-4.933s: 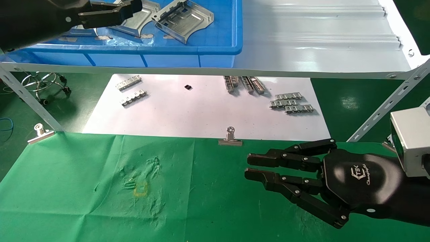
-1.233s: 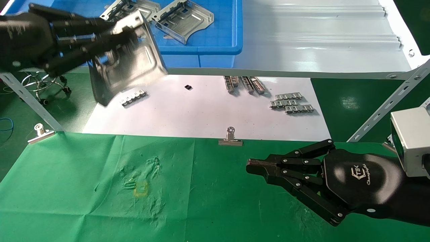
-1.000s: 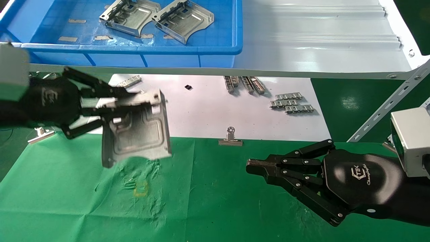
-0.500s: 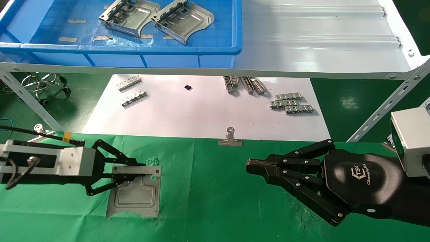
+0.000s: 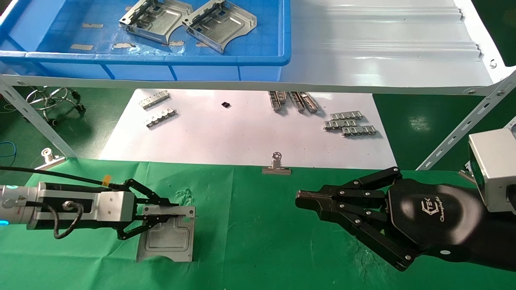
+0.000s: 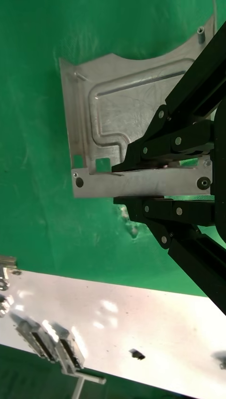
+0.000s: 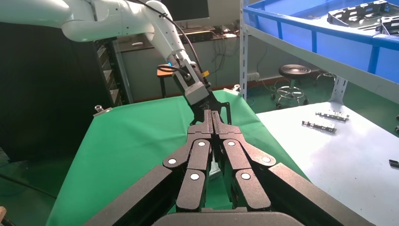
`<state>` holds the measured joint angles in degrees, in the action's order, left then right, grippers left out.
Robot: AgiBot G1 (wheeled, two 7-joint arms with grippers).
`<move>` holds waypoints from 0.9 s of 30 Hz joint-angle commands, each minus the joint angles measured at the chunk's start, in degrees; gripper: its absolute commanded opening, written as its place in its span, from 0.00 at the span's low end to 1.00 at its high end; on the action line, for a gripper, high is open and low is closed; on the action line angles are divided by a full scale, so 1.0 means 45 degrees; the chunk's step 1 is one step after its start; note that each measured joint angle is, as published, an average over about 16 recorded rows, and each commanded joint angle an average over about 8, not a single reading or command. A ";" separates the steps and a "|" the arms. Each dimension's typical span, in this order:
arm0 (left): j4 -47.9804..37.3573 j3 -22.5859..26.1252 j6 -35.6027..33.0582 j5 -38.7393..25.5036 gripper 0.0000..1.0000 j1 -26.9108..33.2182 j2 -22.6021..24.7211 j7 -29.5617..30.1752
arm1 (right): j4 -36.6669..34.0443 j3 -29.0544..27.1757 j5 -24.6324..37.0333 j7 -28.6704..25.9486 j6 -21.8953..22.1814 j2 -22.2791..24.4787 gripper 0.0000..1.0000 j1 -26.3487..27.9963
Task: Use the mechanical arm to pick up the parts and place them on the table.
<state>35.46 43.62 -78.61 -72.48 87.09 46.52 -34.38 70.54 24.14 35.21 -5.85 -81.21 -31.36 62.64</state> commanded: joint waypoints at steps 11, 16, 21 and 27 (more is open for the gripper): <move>-0.0471 0.0017 0.0464 -0.0167 1.00 -0.0108 0.0218 -0.0516 | 0.0000 0.0000 0.0000 0.0000 0.0000 0.0000 0.00 0.0000; -0.0545 -0.0068 0.0375 -0.0026 1.00 -0.0088 0.0179 -0.0660 | 0.0000 0.0000 0.0000 0.0000 0.0000 0.0000 0.00 0.0000; -0.0476 -0.0233 -0.0272 0.0425 1.00 0.0037 -0.0028 -0.0315 | 0.0000 0.0000 0.0000 0.0000 0.0000 0.0000 0.00 0.0000; -0.0267 -0.0436 -0.1701 0.1323 1.00 0.0166 -0.0349 0.1241 | 0.0000 0.0000 0.0000 0.0000 0.0000 0.0000 0.38 0.0000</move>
<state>34.63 41.46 -84.67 -67.13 87.29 45.14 -29.76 70.54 24.14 35.21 -5.85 -81.21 -31.36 62.64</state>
